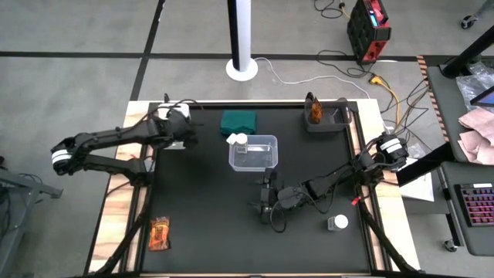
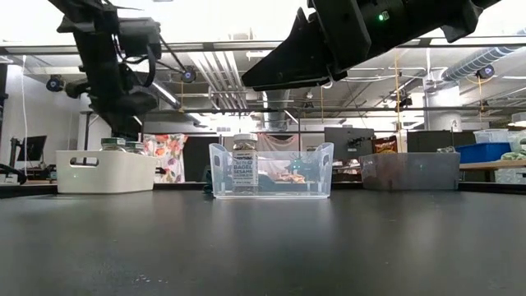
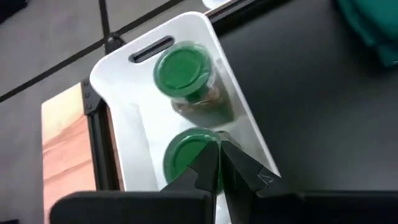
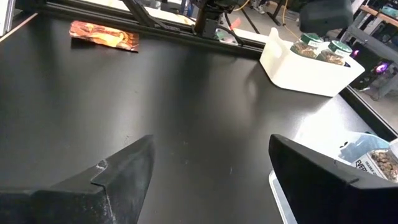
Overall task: Sort spices by type
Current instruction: Put the green spice bottle into the white bin
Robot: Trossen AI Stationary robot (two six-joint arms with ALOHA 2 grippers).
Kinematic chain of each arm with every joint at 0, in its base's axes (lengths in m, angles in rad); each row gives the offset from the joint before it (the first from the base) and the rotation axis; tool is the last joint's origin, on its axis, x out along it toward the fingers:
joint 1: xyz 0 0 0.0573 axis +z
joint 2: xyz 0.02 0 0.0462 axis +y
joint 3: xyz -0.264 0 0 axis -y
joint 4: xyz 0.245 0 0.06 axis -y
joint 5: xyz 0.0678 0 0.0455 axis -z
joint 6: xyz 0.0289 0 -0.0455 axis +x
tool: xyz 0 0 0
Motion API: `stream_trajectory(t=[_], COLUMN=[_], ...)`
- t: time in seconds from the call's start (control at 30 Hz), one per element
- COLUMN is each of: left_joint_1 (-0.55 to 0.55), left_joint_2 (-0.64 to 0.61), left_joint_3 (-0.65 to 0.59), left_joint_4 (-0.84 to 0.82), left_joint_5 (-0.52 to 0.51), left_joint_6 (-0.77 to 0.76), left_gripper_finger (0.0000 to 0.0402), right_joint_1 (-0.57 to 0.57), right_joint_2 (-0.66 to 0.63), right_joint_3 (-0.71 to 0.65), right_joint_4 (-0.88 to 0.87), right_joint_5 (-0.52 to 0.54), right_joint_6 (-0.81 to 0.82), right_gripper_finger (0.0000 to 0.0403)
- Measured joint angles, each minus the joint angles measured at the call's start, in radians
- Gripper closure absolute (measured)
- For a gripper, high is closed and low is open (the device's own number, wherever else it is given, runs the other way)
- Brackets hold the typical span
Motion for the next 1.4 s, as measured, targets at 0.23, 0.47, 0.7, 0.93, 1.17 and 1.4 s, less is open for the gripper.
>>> stream_trajectory(t=[0.23,0.47,0.7,0.93,1.17,1.4], left_joint_1=[-0.001,-0.001,-0.001,-0.001,-0.001,-0.001], left_joint_2=[-0.001,0.010,0.010,0.009,0.009,0.006], left_joint_3=[-0.012,-0.040,-0.062,-0.062,-0.061,-0.061], left_joint_4=[0.009,0.011,0.052,0.071,0.062,0.042], left_joint_5=[-0.036,-0.073,-0.080,-0.061,-0.058,-0.071], left_joint_6=[-0.028,-0.031,-0.029,-0.015,-0.008,0.012], left_gripper_finger=[0.0401,0.0401,0.0402,0.0401,0.0401,0.0401], right_joint_1=[-0.001,-0.001,-0.002,-0.002,-0.002,-0.002], right_joint_2=[0.000,0.000,0.000,0.000,0.000,0.000], right_joint_3=[0.000,0.000,0.000,0.000,0.000,0.000], right_joint_4=[0.000,0.000,0.002,0.004,0.004,0.003], right_joint_5=[0.000,0.000,0.000,0.000,0.000,0.000], right_joint_6=[0.003,0.003,0.003,0.004,0.004,0.003], right_gripper_finger=[0.0101,0.0092,0.0103,0.0095,0.0098,0.0103])
